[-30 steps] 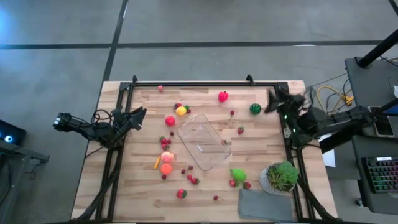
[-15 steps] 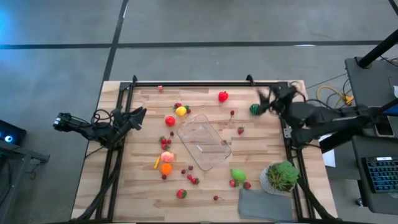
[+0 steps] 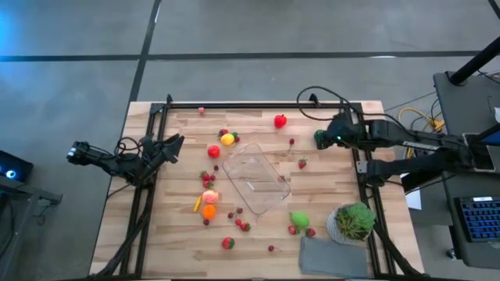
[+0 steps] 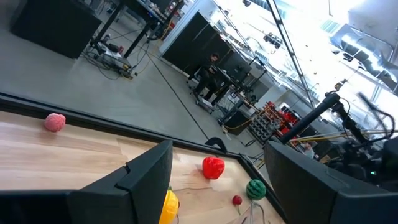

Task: Pick and placing Produce into tupperware
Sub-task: Put the green watermelon into the transparent bin

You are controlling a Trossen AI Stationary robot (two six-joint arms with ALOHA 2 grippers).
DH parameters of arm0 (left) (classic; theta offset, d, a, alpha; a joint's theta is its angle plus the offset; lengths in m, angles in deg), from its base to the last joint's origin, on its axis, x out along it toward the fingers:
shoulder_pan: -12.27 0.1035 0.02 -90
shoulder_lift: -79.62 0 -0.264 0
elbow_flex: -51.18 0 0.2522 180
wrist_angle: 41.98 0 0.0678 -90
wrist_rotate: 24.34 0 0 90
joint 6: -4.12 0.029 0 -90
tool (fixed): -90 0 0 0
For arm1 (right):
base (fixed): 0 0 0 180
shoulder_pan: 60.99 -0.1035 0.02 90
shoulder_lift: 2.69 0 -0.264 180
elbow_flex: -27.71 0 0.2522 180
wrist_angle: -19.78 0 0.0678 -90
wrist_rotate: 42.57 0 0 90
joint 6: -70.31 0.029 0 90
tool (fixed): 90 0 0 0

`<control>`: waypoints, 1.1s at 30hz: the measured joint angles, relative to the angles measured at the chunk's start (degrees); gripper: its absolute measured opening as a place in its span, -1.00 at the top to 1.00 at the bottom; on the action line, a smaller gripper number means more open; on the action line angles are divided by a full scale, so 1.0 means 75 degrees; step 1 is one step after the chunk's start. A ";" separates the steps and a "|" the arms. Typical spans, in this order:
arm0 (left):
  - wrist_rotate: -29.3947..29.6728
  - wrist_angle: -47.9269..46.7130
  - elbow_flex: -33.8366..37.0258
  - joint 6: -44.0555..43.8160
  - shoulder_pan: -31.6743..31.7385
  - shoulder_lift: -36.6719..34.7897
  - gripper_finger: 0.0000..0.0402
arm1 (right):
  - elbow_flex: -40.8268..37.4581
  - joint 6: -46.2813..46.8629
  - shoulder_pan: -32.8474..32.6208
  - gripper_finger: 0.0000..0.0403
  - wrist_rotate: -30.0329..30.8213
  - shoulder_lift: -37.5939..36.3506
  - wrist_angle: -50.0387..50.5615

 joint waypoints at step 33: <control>-0.0003 0.0004 0.0000 -0.0026 -0.0001 0.0000 -0.20 | 0.2603 -0.1288 0.0441 -0.15 -0.0406 0.2257 -0.0011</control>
